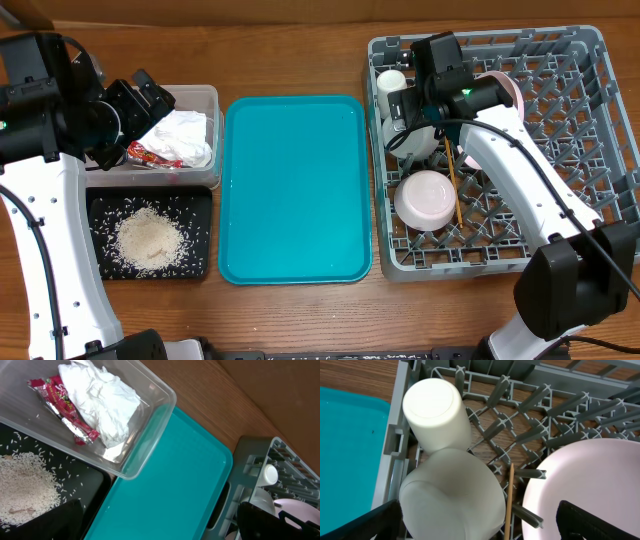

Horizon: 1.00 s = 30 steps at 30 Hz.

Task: Sort waste into correct bins and load items into the dishwasher
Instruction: 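Lower the plate upright between rack tines and open the right gripper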

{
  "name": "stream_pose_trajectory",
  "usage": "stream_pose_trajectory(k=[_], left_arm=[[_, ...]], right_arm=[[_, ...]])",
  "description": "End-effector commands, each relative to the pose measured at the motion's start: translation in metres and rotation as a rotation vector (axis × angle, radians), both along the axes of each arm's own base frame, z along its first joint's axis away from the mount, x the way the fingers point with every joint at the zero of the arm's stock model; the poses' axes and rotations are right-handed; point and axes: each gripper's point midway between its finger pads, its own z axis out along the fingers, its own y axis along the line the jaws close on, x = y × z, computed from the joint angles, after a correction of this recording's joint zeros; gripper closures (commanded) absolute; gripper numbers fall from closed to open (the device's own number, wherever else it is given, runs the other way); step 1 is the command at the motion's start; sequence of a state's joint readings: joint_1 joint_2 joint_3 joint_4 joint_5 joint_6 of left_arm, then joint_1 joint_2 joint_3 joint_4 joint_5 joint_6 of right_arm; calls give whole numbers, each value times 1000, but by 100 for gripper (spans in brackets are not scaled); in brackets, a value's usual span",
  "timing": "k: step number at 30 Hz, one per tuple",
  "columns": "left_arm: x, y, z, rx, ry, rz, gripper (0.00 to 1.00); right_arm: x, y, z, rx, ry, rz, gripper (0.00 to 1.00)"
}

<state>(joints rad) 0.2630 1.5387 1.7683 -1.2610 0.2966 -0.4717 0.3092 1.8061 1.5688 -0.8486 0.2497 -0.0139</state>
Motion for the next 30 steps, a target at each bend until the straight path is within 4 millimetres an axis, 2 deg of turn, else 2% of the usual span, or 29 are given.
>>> stream_pose_trajectory(k=[1,28,30], left_arm=[[0,-2,13,4,-39,-6,0],[0,-2,13,4,-39,-6,0],[0,-2,13,4,-39,-6,0]], right_arm=[[0,3,4,13,-12,2,0],[3,-8,4,-4,-16,-26,0],[2,-9,10,4,-29,-26,1]])
